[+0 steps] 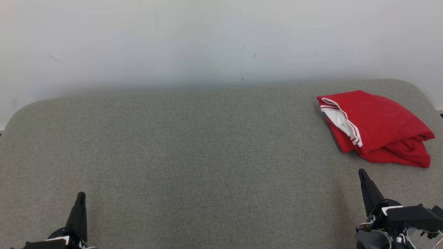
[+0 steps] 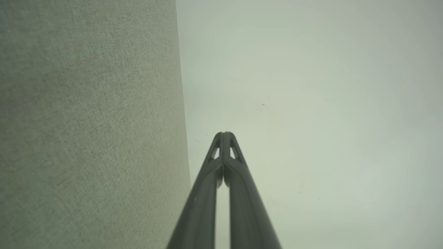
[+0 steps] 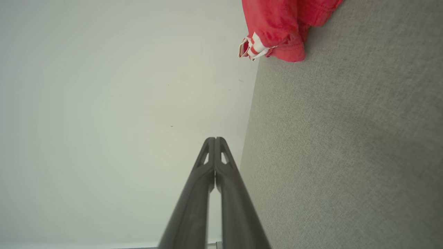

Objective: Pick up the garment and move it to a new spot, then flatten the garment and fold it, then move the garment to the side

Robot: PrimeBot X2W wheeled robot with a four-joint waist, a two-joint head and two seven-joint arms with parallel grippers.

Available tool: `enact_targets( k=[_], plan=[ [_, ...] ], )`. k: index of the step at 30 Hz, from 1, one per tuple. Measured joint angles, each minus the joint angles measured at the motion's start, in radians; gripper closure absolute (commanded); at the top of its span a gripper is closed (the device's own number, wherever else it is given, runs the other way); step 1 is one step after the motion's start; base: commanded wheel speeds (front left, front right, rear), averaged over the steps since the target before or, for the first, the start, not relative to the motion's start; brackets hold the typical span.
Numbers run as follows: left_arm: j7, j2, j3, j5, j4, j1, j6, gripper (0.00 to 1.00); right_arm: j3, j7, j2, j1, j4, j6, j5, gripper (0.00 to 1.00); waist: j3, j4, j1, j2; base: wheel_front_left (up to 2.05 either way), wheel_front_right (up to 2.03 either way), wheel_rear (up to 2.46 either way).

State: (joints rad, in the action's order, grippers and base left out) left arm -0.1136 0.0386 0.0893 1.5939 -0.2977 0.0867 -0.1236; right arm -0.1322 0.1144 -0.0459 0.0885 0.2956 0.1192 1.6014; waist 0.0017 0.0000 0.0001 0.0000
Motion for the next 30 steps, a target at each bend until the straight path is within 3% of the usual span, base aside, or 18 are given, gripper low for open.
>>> enact_targets(
  k=[30],
  plan=[
    [0.0, 0.0, 0.0, 0.0, 0.0, 0.0, 0.0, 1.0, 0.0, 0.0, 0.0, 0.0, 0.0, 0.001, 0.0, 1.0, 0.0, 0.0, 0.0, 0.0, 0.0, 0.0, 0.0]
  ],
)
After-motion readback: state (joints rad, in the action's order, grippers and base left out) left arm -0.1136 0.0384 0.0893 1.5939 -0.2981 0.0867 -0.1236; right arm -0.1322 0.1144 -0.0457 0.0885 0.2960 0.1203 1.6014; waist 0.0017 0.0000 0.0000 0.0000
